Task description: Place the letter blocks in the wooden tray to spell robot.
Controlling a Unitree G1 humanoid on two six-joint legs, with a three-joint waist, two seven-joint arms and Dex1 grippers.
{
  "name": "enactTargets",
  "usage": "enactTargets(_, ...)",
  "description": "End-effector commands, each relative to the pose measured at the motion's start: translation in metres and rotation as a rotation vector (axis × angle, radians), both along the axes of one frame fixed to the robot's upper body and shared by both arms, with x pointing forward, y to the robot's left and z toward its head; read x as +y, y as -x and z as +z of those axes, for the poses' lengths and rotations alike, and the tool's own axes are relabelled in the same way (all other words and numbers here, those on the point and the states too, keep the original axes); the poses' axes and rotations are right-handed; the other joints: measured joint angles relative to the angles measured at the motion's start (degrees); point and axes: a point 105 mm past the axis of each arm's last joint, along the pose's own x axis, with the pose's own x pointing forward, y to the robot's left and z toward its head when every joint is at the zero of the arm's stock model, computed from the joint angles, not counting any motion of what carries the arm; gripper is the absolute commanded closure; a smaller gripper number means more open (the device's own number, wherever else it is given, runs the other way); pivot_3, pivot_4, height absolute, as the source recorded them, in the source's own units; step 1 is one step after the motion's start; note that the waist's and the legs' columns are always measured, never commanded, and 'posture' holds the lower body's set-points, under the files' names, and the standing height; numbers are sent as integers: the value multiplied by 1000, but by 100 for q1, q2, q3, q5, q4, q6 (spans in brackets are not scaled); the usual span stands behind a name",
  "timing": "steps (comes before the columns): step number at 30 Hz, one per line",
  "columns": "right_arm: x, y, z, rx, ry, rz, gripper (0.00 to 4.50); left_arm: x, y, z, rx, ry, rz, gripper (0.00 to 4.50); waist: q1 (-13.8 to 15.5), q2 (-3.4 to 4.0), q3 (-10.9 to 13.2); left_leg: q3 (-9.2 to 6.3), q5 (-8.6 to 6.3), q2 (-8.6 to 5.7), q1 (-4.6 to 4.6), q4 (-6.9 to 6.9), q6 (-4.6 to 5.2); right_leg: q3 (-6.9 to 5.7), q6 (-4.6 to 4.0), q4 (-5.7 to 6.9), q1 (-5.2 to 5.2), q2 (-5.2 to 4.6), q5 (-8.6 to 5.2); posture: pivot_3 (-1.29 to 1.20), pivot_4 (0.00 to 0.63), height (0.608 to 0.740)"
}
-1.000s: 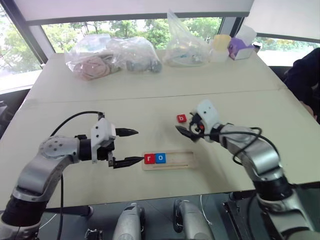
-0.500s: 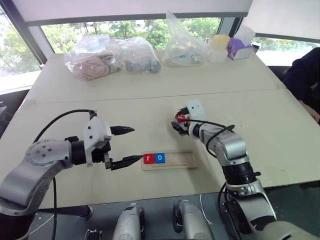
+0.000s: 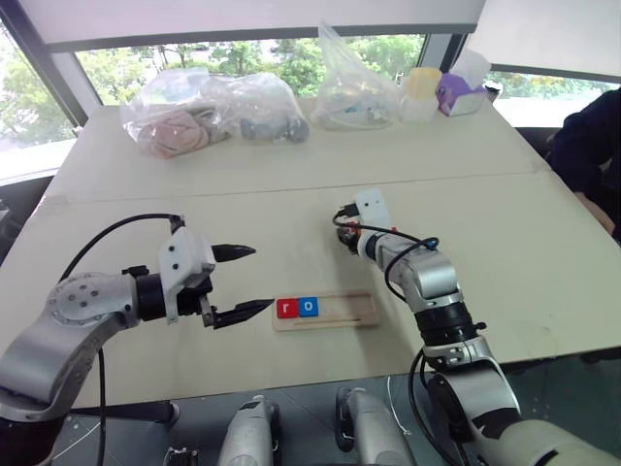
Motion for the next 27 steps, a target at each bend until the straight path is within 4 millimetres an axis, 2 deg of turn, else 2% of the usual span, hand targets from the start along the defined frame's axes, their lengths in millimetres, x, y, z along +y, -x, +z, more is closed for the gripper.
enactTargets(1, 7, 9, 1, 8, 17, 54, 3311, -1, 0, 7, -49, -10, -8, 0, 4, 0, 0, 0, 0, 0, 0, -1, 0, 0, 0, 0, 0, 1, 0, 0, 150, 740)
enactTargets(5, -12, 25, 29, -74, 39, 92, 3311, -2, 1, 6, -43, -6, -20, 0, 49, 4, 2, -2, 0, 2, -3, -3, 0, 0, 0, -2, -1, 0, -1, 0, 150, 740)
enactTargets(7, -28, 44, 47, -113, 38, 105, 3311, -3, 1, 4, -35, -5, -29, 0, 82, 10, 6, -4, 0, 1, -11, -3, 0, 0, -1, -3, -4, -8, -1, 0, 150, 740)
enactTargets(9, -43, 65, 56, -134, 44, 100, 3311, -4, 1, 3, -30, -2, -38, 0, 79, 10, 6, -2, 0, -1, -15, -2, 0, 0, 4, -10, -5, -17, -4, 0, 150, 740)
enactTargets(13, -70, 100, 49, -103, 43, 32, 3311, -7, 2, 2, -17, 11, -62, 0, 59, 6, 3, -3, -2, 2, -12, -3, -2, -2, 22, -13, -3, -13, -15, 0, 150, 740)
enactTargets(17, -88, 130, 26, -22, 51, -47, 3311, -7, 0, 4, -24, 3, -83, 0, 56, 8, 5, -5, -2, 6, -8, -4, -3, -3, 19, -9, -7, -3, -15, 0, 150, 740)
enactTargets(21, -92, 144, 13, 5, 34, -99, 3311, -8, -3, 3, -25, -9, -99, 0, 26, 12, 6, -3, -11, 14, -5, -3, -18, -2, 19, -14, -9, -4, -15, 0, 150, 740)
enactTargets(24, -100, 146, 3, 23, 29, -171, 3311, -8, -6, 3, -30, -15, -110, 0, 35, 13, 7, -2, -13, 15, -6, -4, -22, -2, 19, -17, -10, -7, -15, 0, 150, 740)
enactTargets(27, -97, 149, -6, 46, 15, -175, 3311, -8, -8, 3, -40, -29, -117, 0, 42, 13, 7, 0, -13, 12, -12, -4, -22, -2, 19, -20, -12, -13, -15, 0, 150, 740)
